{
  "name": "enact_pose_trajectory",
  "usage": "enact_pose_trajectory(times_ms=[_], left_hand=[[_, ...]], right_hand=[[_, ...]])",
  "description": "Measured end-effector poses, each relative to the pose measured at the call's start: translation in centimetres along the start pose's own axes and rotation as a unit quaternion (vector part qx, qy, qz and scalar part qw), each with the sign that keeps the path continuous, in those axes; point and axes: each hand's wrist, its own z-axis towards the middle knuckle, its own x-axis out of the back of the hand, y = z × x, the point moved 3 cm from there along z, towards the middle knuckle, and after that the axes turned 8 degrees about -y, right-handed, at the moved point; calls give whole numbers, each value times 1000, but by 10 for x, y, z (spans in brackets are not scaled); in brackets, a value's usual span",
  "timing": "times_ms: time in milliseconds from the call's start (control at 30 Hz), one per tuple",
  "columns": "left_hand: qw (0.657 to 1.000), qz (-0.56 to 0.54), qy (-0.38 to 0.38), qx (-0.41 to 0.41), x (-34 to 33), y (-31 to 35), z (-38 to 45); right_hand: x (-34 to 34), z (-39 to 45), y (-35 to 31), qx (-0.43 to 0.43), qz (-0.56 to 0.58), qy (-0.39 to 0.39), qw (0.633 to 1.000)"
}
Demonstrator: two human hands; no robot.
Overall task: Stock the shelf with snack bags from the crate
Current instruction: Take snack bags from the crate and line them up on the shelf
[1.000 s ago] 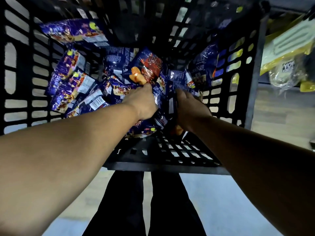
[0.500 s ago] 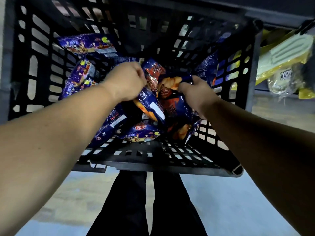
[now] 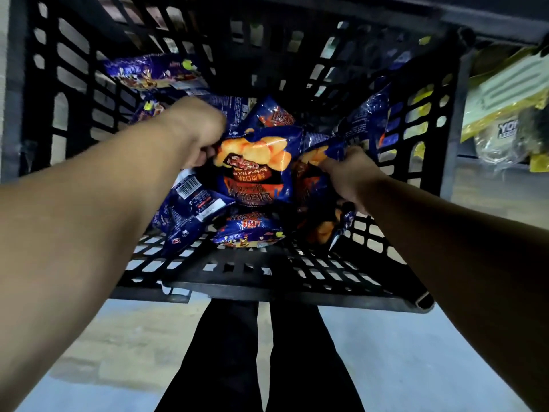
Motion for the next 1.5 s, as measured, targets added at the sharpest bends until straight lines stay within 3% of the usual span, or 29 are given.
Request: enact_pose_trajectory(times_ms=[100, 233, 333, 400, 533, 733, 800, 900, 1000, 1100, 1300, 1500], left_hand=[[999, -42, -11, 26, -4, -8, 5], [996, -87, 21, -28, -9, -5, 8], [989, -21, 90, -118, -7, -4, 4], [985, 45, 65, -154, -15, -6, -2], [982, 176, -37, -55, -40, -21, -4], [958, 283, -46, -24, -56, -31, 5], [966, 250, -33, -55, -57, -28, 6], [985, 92, -24, -143, -54, -20, 5], [975, -56, -17, -213, -46, -7, -2], [958, -90, -11, -271, -35, 7, -9], [957, -79, 25, -279, -8, 10, -7], [948, -190, 20, -253, -2, 4, -8]], right_hand=[[-2, 8, 3, 1, -60, 18, 998], [-6, 12, 5, 23, -73, 31, 997], [-5, 9, 5, 23, -69, 40, 997], [-9, 5, 5, 12, -71, 11, 997], [-19, 2, 9, -18, -78, -38, 996], [-12, 7, 6, 31, -41, 5, 999], [-8, 8, 4, 34, -2, 27, 999], [-2, 5, -1, 42, 52, 40, 997], [-3, 1, -3, 29, 78, -1, 997], [-8, 2, -1, 33, 80, -25, 996], [-7, 4, 3, 45, 91, -1, 995], [-4, 5, 3, 37, 39, 28, 998]])
